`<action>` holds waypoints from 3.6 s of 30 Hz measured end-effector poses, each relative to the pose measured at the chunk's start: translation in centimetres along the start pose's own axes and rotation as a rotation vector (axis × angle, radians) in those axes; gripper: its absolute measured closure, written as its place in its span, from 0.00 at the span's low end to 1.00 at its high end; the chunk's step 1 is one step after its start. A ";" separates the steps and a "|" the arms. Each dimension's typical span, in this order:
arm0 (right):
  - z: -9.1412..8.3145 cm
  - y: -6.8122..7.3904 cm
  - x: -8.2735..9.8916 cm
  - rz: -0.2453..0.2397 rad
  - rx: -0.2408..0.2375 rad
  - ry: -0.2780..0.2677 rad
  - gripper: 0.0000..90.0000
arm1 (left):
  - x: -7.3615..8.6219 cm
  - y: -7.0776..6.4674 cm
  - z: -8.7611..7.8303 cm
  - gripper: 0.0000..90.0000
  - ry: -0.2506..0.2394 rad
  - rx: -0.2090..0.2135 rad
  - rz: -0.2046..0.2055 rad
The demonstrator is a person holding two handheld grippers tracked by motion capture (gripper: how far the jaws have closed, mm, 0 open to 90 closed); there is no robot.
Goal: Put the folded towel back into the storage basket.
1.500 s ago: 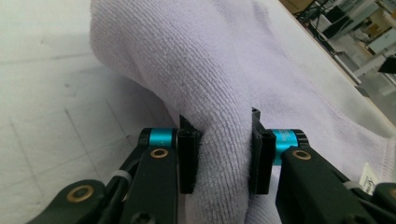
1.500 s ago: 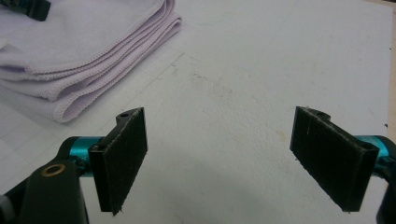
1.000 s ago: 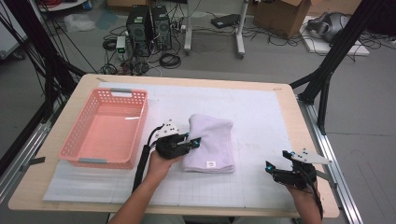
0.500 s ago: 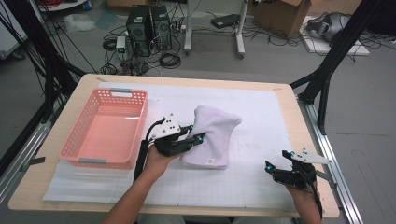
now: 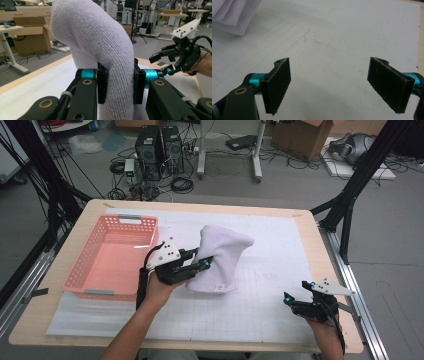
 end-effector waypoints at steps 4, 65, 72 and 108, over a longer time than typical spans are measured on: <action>0.0 0.0 -0.1 0.001 0.000 -0.006 0.20 | -0.4 0.3 -0.7 0.81 -0.016 -0.015 -0.002; 0.7 1.2 -0.7 -0.032 -0.001 0.006 0.20 | -1.0 13.6 -21.2 0.81 -0.125 -0.297 -0.144; 0.8 1.3 -0.8 -0.039 0.001 0.008 0.20 | 1.1 14.4 -21.5 0.81 -0.087 -0.302 -0.174; 0.9 1.4 -0.8 -0.041 -0.001 0.015 0.20 | 5.6 16.5 -19.3 0.79 0.078 -0.270 -0.343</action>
Point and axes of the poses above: each handheld gripper's, and its own axes: z roughly forward along the jaws, x roughly out of its underside, y roughly to its left, the point moved 1 cm from there along z, roughly forward along the jaws, and after that the axes turned 4 degrees about y, right-handed, at the moved point
